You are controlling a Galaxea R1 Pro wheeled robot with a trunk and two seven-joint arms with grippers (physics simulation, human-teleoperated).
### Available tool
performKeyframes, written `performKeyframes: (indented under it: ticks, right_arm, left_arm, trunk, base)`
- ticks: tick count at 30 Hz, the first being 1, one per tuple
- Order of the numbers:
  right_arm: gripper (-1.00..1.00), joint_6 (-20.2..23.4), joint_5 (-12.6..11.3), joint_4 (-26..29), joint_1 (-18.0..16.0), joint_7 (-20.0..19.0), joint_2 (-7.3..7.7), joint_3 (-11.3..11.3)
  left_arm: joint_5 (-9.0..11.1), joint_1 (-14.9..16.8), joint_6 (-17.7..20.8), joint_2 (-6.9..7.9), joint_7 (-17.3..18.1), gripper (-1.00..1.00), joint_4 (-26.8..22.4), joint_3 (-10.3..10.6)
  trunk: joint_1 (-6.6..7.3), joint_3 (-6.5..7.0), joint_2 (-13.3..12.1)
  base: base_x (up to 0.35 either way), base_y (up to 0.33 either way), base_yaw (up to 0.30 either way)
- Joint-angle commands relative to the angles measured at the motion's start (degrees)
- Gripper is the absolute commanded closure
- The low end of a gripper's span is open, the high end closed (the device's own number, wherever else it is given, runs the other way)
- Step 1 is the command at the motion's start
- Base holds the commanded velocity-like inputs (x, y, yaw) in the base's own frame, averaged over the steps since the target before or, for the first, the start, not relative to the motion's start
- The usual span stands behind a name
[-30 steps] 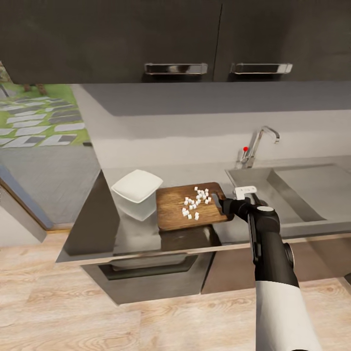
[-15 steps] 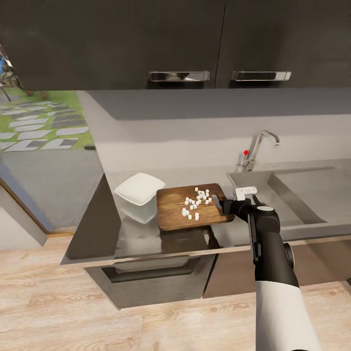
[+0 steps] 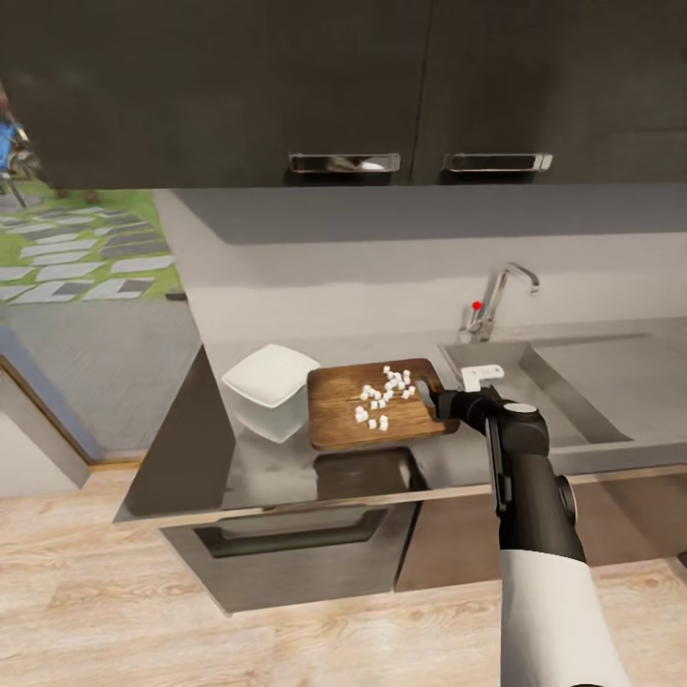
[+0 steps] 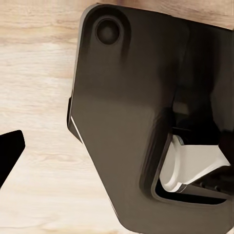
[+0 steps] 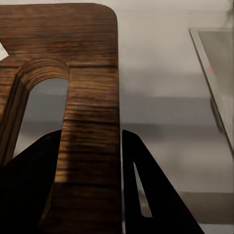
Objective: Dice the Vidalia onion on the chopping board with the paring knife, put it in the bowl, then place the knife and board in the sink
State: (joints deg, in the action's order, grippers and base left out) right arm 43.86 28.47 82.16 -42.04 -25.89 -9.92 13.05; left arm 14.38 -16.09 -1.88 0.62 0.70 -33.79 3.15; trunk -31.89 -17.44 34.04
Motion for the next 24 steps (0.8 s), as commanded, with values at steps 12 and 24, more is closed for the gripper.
performKeyframes:
  ticks: [12,24]
  right_arm:
    - [1.00,1.3,0.4,0.2,-0.1,-0.3,-0.07,0.1]
    - [1.00,1.8,0.5,0.2,-0.1,-0.2,-0.07,0.1]
  left_arm:
    - [0.6,0.0,-0.1,0.08,0.0,-1.00,0.0,0.3]
    - [0.6,0.0,-0.2,0.04,0.0,-1.00,0.0,0.4]
  trunk:
    - [-0.03,1.03,0.1]
    - [-0.03,2.14,0.1]
  base:
    - [0.059,0.232,0.000]
    - [0.242,0.233,0.000]
